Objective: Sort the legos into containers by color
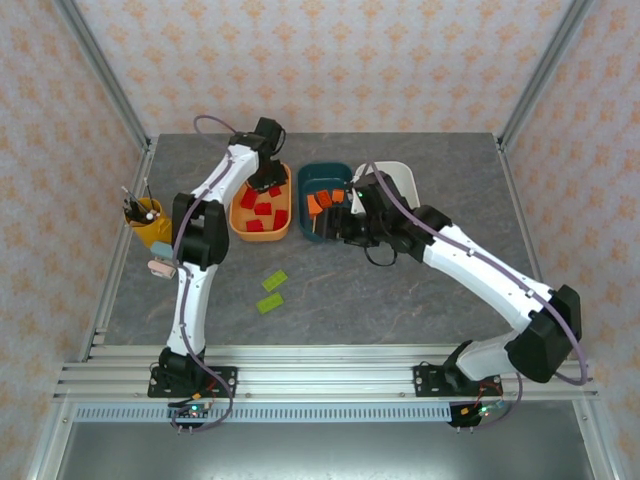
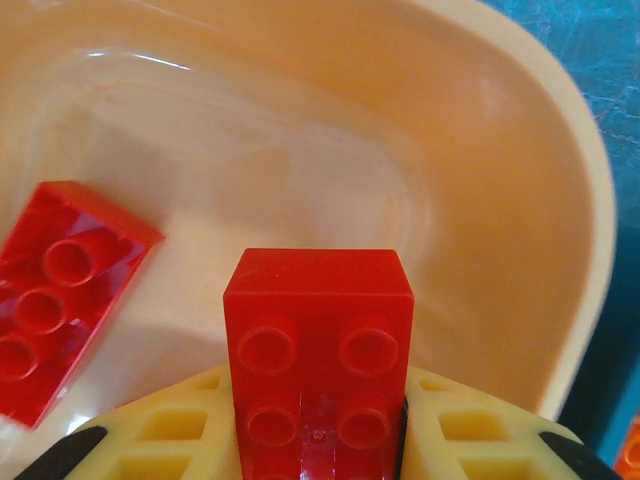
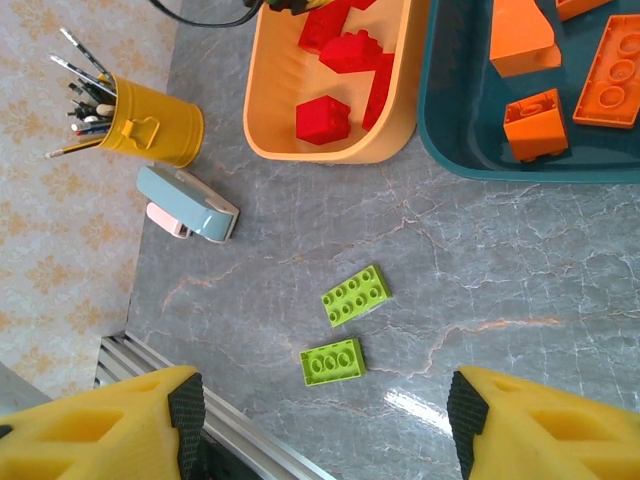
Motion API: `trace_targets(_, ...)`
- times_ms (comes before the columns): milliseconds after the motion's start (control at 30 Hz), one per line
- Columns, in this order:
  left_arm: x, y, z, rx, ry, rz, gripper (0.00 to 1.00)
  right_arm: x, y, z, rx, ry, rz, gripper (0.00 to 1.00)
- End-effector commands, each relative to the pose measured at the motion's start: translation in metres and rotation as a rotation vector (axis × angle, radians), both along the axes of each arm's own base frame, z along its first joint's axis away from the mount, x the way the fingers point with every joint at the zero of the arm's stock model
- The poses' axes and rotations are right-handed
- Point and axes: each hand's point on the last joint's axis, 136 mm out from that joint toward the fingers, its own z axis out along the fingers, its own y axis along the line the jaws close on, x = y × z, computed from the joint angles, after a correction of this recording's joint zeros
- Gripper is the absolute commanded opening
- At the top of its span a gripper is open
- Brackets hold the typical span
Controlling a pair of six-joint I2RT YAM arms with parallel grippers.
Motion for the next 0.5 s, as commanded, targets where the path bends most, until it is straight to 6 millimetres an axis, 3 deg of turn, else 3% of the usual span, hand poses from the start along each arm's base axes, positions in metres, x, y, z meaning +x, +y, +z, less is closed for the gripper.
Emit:
trace_targets(0,0.000,0.001,-0.004,-0.014,0.025,-0.014,0.22,0.005,0.008,0.017,0.028,-0.042,0.020,0.67)
trace_targets(100,-0.002,0.000,-0.011,-0.023,0.041,-0.009,0.25,0.007,0.008,0.018,0.022,-0.055,0.020,0.68)
trace_targets(200,-0.003,0.001,-0.005,-0.025,0.031,-0.004,0.35,0.011,0.007,0.023,0.023,-0.096,0.013,0.68)
trace_targets(367,-0.004,0.003,0.030,-0.020,-0.022,0.001,0.51,0.013,0.009,0.035,0.024,-0.199,0.037,0.69)
trace_targets(467,-0.009,0.005,0.057,-0.022,-0.063,0.006,0.62,0.007,0.012,0.024,-0.078,-0.218,0.099,0.70)
